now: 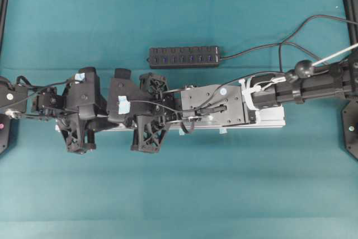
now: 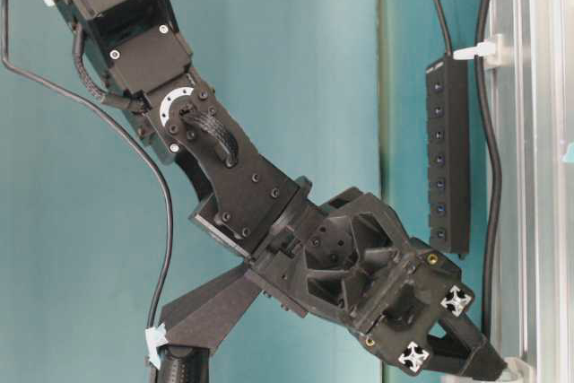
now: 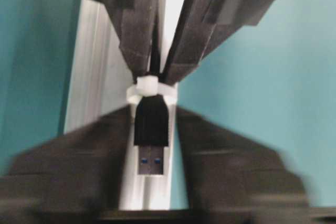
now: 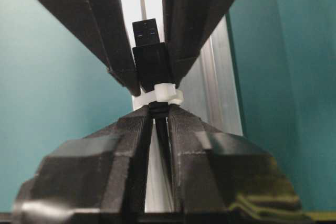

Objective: Pass the USB cable through three rings with both arms.

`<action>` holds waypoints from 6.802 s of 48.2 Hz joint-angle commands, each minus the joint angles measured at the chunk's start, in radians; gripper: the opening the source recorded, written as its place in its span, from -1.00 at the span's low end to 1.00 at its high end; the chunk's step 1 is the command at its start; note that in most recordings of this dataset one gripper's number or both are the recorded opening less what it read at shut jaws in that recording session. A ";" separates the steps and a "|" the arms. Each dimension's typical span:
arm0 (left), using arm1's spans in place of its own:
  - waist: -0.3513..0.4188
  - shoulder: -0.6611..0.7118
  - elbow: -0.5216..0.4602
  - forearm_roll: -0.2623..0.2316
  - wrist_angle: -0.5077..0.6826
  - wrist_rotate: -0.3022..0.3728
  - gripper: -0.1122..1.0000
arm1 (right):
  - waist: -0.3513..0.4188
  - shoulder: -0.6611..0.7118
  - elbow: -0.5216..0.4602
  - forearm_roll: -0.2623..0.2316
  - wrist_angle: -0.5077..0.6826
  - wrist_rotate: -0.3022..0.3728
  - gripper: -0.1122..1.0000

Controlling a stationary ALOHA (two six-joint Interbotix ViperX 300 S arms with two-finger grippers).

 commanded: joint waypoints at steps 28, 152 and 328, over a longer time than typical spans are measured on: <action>-0.015 -0.046 -0.006 0.002 0.074 0.023 -0.39 | 0.008 -0.064 0.044 0.002 0.069 0.003 -0.79; -0.043 -0.322 -0.014 0.002 0.311 0.025 -0.39 | -0.035 -0.474 0.357 -0.126 0.031 0.003 0.67; -0.041 -0.324 -0.015 0.002 0.313 0.015 -0.39 | -0.032 -0.693 0.586 -0.101 -0.345 0.014 0.66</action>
